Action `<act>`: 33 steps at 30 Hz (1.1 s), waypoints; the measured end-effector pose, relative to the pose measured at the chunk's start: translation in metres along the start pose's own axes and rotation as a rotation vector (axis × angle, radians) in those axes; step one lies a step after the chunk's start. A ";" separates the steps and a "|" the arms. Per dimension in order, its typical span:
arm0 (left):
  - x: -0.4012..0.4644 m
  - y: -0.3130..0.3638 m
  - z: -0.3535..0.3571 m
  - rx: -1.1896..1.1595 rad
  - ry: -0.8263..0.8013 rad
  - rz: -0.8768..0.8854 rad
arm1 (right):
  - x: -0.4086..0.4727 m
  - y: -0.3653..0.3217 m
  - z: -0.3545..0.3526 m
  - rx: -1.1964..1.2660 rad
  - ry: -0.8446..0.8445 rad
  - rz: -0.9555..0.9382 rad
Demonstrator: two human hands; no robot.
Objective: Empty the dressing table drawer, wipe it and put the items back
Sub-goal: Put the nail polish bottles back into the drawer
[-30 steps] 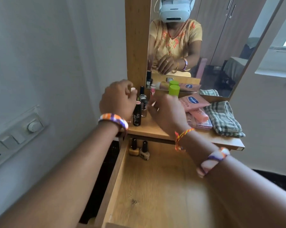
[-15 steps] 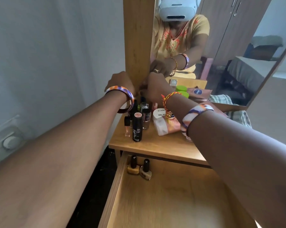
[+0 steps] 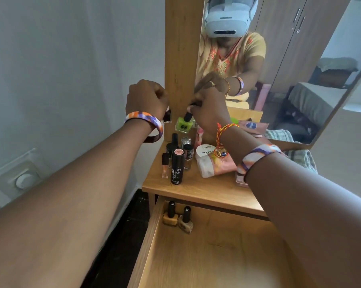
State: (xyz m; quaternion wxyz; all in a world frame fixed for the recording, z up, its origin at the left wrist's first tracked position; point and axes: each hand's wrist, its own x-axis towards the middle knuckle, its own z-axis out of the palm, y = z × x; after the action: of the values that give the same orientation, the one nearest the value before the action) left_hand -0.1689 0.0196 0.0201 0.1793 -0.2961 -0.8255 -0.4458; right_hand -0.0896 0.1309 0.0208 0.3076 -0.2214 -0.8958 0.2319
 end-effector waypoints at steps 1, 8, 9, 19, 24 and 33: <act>-0.002 0.004 -0.005 -0.028 0.028 0.017 | -0.002 -0.002 -0.005 0.062 0.044 0.010; -0.023 0.025 -0.028 -0.360 0.047 -0.054 | -0.038 -0.013 -0.043 0.585 0.243 0.235; -0.029 0.027 -0.032 -0.435 0.038 -0.080 | -0.045 -0.013 -0.048 0.609 0.238 0.254; -0.124 0.019 -0.061 -0.351 -0.433 -0.013 | -0.136 -0.007 -0.075 0.420 -0.099 0.148; -0.162 -0.002 -0.050 0.030 -0.624 0.039 | -0.172 0.004 -0.042 0.014 -0.245 0.070; -0.191 -0.036 -0.020 0.309 -0.641 0.004 | -0.209 0.025 0.029 -0.099 -0.344 0.211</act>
State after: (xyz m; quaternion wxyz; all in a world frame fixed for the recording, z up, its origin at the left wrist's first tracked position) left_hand -0.0462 -0.0754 -0.0985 -0.0455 -0.3919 -0.8969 -0.1996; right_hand 0.0463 0.0297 -0.1073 0.1129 -0.2860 -0.9172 0.2532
